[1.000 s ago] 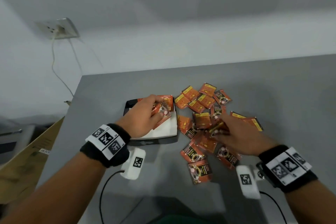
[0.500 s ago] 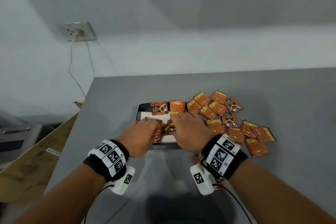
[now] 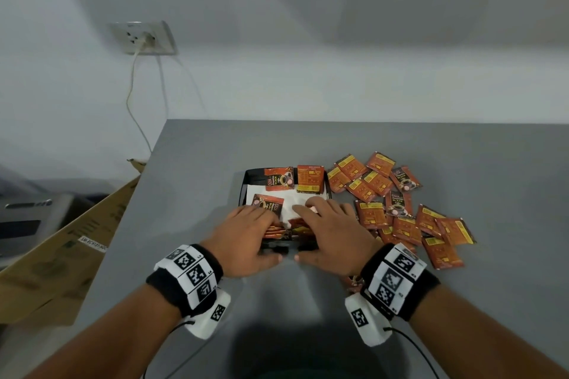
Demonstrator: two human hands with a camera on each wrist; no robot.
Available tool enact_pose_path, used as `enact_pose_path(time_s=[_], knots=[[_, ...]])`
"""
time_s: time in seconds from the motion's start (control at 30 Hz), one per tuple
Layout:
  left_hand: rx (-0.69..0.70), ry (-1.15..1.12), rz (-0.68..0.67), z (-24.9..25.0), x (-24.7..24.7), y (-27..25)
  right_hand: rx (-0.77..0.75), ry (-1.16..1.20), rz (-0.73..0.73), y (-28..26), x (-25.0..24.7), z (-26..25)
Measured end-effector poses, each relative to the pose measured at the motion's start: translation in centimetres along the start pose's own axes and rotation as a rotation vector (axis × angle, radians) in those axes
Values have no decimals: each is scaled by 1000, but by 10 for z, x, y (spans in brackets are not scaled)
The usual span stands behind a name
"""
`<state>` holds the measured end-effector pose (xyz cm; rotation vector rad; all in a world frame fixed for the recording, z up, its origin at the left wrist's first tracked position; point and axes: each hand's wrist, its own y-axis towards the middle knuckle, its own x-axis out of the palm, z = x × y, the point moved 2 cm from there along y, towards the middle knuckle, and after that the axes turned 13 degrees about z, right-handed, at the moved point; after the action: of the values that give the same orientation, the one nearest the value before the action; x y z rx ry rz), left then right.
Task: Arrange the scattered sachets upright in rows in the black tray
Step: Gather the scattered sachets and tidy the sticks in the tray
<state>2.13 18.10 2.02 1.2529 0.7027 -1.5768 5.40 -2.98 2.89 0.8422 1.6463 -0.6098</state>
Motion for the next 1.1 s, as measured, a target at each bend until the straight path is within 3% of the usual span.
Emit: enact_pose_path(time_s=[0.1, 0.3, 0.63, 0.7, 0.8, 0.93, 1.1], knots=[[-42, -21, 6, 3, -3, 3, 76, 97, 37, -7, -1, 7], [-15, 20, -24, 20, 7, 4, 12, 34, 95, -15, 16, -7], [-182, -87, -17, 23, -18, 19, 101, 146, 111, -14, 0, 7], [-192, -113, -4, 30, -25, 27, 175, 266, 127, -17, -6, 21], [-173, -199, 41, 56, -31, 41, 362, 357, 278, -28, -20, 60], [-107, -251, 37, 108, -17, 72, 608, 153, 229, -60, -27, 117], [-171, -192, -87, 162, 36, 119, 791, 91, 222, -86, -18, 150]])
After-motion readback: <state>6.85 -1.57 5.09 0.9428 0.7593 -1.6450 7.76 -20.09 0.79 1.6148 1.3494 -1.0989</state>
